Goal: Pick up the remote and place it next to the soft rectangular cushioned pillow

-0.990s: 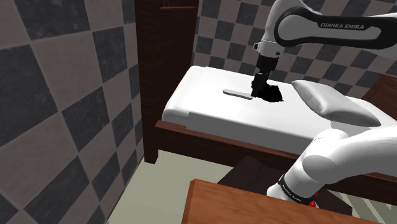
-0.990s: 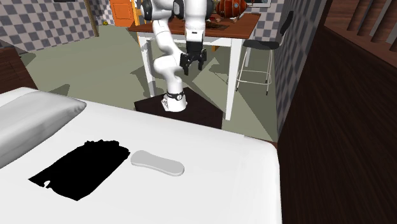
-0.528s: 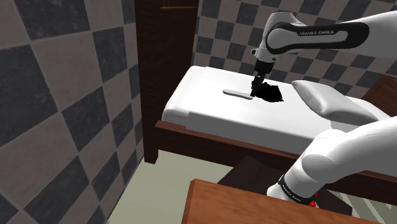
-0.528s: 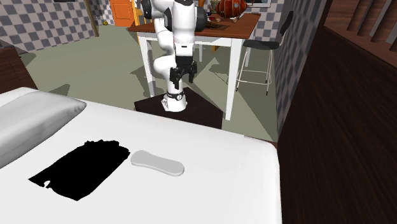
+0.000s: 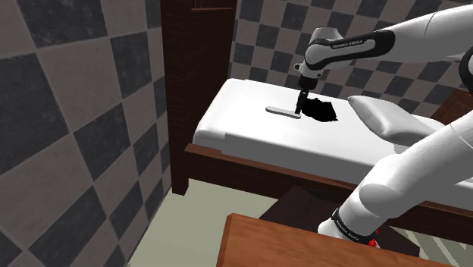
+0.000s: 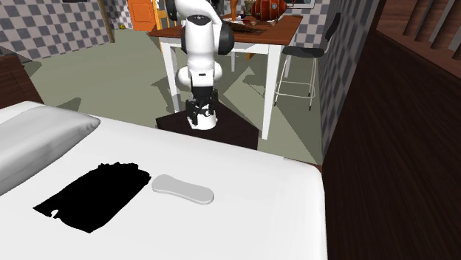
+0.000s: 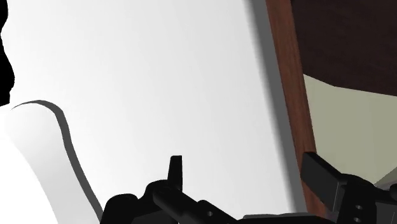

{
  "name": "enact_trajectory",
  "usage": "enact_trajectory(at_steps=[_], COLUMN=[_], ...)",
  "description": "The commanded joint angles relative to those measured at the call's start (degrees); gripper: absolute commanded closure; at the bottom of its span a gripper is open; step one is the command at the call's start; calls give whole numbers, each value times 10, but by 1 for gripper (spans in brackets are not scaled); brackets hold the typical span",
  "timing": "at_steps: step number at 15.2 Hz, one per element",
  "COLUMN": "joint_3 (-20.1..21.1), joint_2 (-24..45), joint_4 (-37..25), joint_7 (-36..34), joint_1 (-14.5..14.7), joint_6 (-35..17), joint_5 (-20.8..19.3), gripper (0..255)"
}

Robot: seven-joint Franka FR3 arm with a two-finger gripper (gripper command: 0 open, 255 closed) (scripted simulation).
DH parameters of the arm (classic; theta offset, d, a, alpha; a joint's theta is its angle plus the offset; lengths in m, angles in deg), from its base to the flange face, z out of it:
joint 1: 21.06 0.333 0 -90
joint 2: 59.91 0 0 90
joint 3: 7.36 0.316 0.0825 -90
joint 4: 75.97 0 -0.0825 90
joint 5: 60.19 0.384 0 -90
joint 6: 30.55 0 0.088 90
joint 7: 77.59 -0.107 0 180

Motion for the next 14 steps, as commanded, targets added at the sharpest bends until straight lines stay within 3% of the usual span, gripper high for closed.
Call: enact_trajectory(at_steps=[1,8,14], joint_3=[-20,-62,-60], joint_2=[42,199,343], joint_4=[-23,-133,-262], joint_7=[41,180,290], joint_1=[-1,-13,-54], joint_6=[-22,-71,-77], joint_5=[8,77,152], gripper=[0,0,0])
